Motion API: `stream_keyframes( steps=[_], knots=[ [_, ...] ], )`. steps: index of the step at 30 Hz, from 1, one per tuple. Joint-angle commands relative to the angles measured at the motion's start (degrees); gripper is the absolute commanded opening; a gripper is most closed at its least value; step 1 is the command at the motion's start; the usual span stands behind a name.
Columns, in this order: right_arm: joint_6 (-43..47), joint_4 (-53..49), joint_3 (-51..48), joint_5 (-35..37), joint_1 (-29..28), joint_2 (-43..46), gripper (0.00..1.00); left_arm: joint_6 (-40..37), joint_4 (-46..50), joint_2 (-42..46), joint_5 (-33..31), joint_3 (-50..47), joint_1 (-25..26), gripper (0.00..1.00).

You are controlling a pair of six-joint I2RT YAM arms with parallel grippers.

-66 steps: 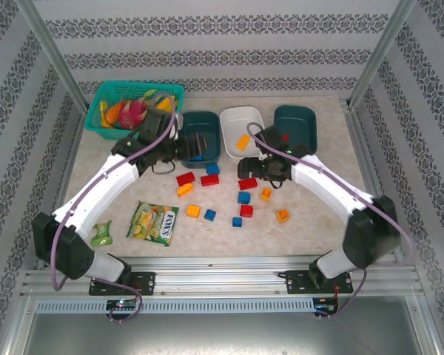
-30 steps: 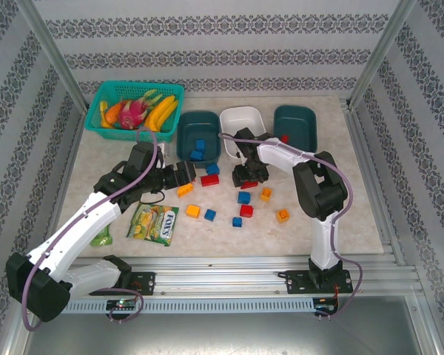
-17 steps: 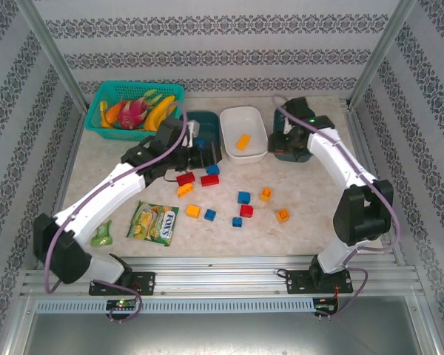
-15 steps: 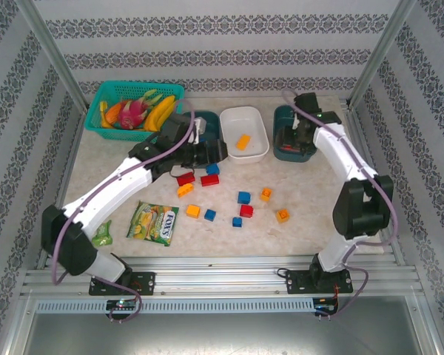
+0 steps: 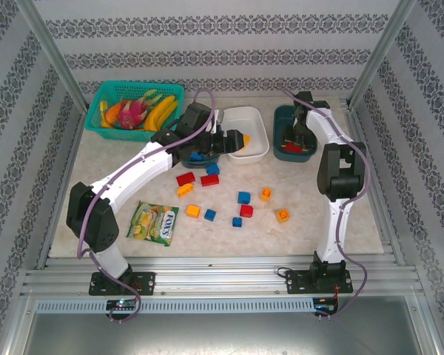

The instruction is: Sort the legos into containers by color

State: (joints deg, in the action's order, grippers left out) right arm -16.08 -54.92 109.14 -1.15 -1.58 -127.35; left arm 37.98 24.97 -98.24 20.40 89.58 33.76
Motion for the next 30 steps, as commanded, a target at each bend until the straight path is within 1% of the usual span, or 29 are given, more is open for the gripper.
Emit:
stream_keyframes(
  steps=[1, 7, 9, 11, 13, 16, 21, 25, 28, 30],
  knots=[
    [0.97, -3.13, 3.40, -1.26, 0.62, -2.19, 0.63, 0.16, -1.78, -0.55, 0.20, 2.53, 0.78, 0.84],
    [1.02, -5.44, 6.81, -2.81, 0.81, -6.27, 0.69, -0.02, 1.20, -0.21, -2.20, 2.35, 0.78, 0.83],
    [1.52, -5.90, 7.64, -3.54, 0.80, -6.91, 0.73, 0.28, 3.81, -0.20, -4.05, 2.45, 0.63, 0.83],
    [1.62, -6.21, 8.05, -3.52, 0.77, -6.74, 0.79, 0.34, 4.99, 0.27, -4.66, 1.95, 0.36, 0.82],
    [1.62, -6.02, 8.02, -3.42, 0.79, -5.70, 0.82, 0.25, 5.66, 1.16, -5.33, 1.32, 0.34, 0.82],
    [1.23, -5.34, 8.00, -3.84, 0.79, -2.59, 0.83, -0.01, 7.72, 2.38, -6.39, 1.20, 0.22, 0.82],
    [0.09, -4.23, 8.30, -4.37, -0.05, 5.79, 0.82, 0.28, 11.37, 5.69, -8.95, -0.66, -0.52, 0.82],
    [-0.23, -0.43, 4.98, -4.39, -2.58, 16.12, 0.81, 1.03, 13.30, 9.74, -10.26, -4.04, -2.14, 0.82],
    [-1.33, 6.08, -3.94, -4.86, -5.79, 26.04, 0.80, 1.57, 14.49, 13.20, -11.34, -7.10, -3.65, 0.82],
    [-2.51, 13.16, -13.27, -6.70, -8.83, 33.89, 0.80, 1.83, 16.14, 14.95, -11.45, -9.09, -5.26, 0.82]
  ],
)
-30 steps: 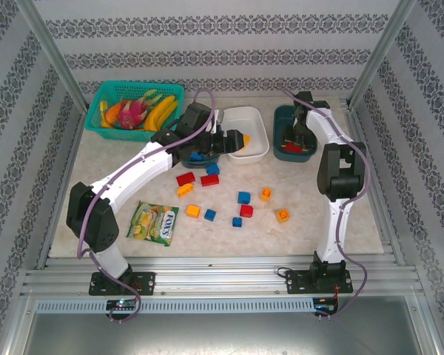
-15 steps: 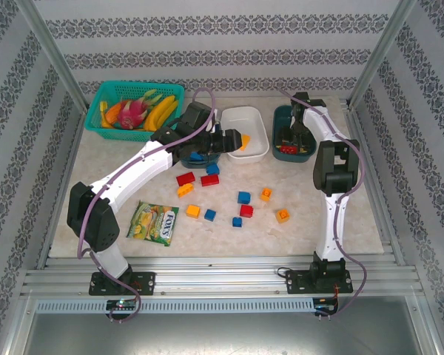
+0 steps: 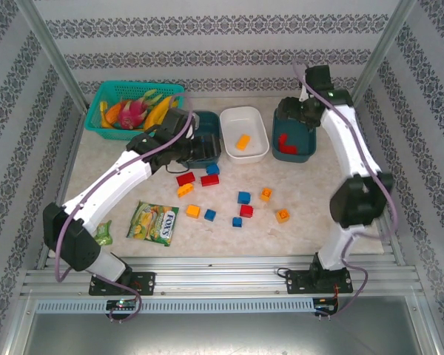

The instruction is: Sort the legos into containers by color

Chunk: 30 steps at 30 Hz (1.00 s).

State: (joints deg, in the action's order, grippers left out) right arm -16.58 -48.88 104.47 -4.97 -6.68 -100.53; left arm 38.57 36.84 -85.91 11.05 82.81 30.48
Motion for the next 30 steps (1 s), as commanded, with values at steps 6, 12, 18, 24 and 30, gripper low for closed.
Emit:
stream_keyframes(
  steps=[6, 12, 18, 24, 30],
  knots=[
    [-8.45, 26.30, -38.07, -9.59, -12.33, 26.61, 0.80, -2.78, 7.34, 6.66, -2.36, -8.71, -4.33, 0.79],
    [-12.01, 29.67, -55.62, -10.30, -22.41, 38.50, 0.81, -3.51, 7.49, 9.32, -0.69, -16.87, -4.37, 0.75],
    [-13.39, 32.76, -63.42, -6.80, -29.84, 45.42, 0.85, -2.29, 5.15, 8.70, -0.08, -21.71, -4.38, 0.73],
    [-12.56, 31.58, -61.46, -7.06, -29.91, 43.32, 0.85, -0.08, 6.31, 2.74, -2.83, -20.77, -4.33, 0.80],
    [-12.01, 32.02, -60.93, -8.05, -29.84, 43.53, 0.85, 0.07, 3.35, -1.84, -4.06, -18.80, -4.38, 0.79]
  ],
)
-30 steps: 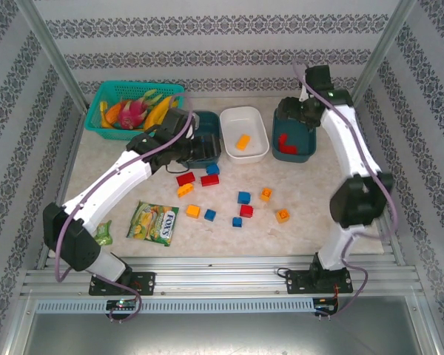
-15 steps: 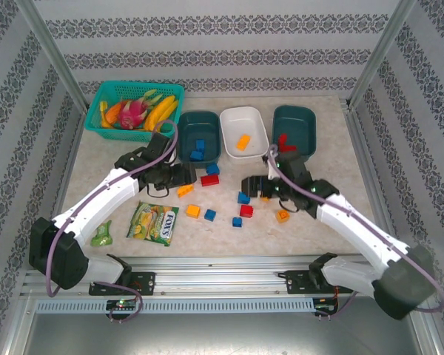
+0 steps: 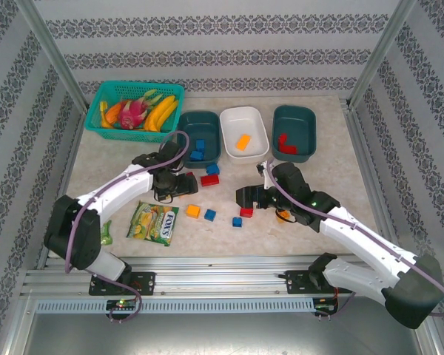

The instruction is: Sort the legos into containers by color

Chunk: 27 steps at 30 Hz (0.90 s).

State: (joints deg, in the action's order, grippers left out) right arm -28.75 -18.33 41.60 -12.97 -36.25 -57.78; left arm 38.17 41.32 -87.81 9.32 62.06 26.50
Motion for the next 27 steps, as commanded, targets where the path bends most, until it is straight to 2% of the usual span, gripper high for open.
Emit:
stream_keyframes(
  steps=[1, 8, 11, 27],
  knots=[
    [0.02, 1.73, 1.50, 0.19, -0.25, 1.28, 0.85, -1.15, -1.54, -0.42, -2.31, 2.37, -0.32, 0.78],
    [-1.26, 2.15, 0.69, 0.28, -0.18, 1.30, 0.86, -19.10, 1.72, -8.16, -1.49, 7.44, -0.47, 0.70],
    [-1.55, 2.10, 1.09, -0.05, -0.16, 0.78, 0.86, -23.97, 3.67, -11.44, -1.98, 9.33, -0.87, 0.66],
    [-3.37, 2.55, 1.10, -0.29, -0.14, -0.06, 0.86, -29.45, 0.66, -17.94, -3.50, 9.39, -3.28, 0.63]
  ],
)
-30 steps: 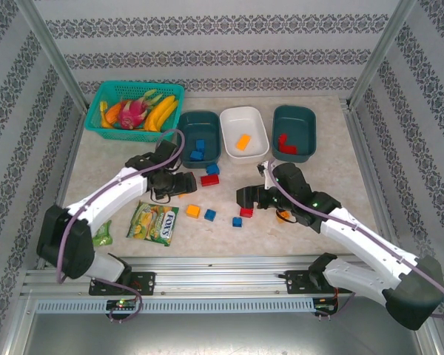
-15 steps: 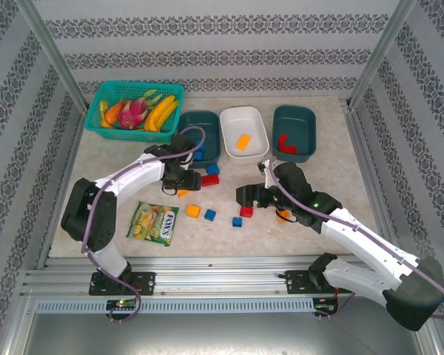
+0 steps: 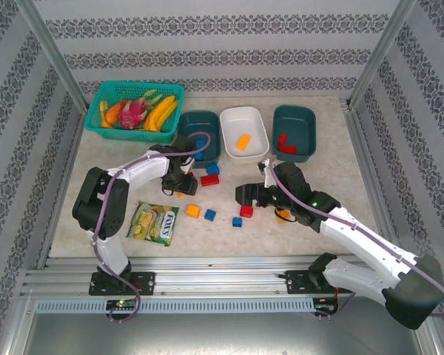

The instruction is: Sort the legos into containers by color

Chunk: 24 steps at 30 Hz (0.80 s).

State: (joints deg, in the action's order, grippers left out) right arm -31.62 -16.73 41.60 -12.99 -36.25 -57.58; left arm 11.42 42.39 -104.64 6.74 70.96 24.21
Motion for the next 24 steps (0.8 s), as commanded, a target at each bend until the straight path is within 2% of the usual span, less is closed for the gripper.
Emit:
stream_keyframes(
  steps=[1, 7, 17, 24],
  knots=[
    [-0.46, 0.88, 1.10, -0.27, -0.09, -0.38, 0.86, -2.80, -0.56, -1.36, -0.90, 0.63, -1.09, 0.63],
    [-0.49, 0.76, 1.37, -0.47, 0.23, -1.25, 0.86, -3.09, -1.52, -3.53, 1.27, 1.85, -1.18, 0.56],
    [-0.82, 0.85, 1.95, -0.81, 1.00, -2.94, 0.86, -0.75, -2.15, -3.30, 2.48, -0.03, -0.58, 0.33],
    [-0.62, 0.03, 2.98, 0.25, 1.71, -3.02, 0.86, 3.36, -1.09, 2.86, 1.69, -2.99, 1.26, 0.23]
  ],
)
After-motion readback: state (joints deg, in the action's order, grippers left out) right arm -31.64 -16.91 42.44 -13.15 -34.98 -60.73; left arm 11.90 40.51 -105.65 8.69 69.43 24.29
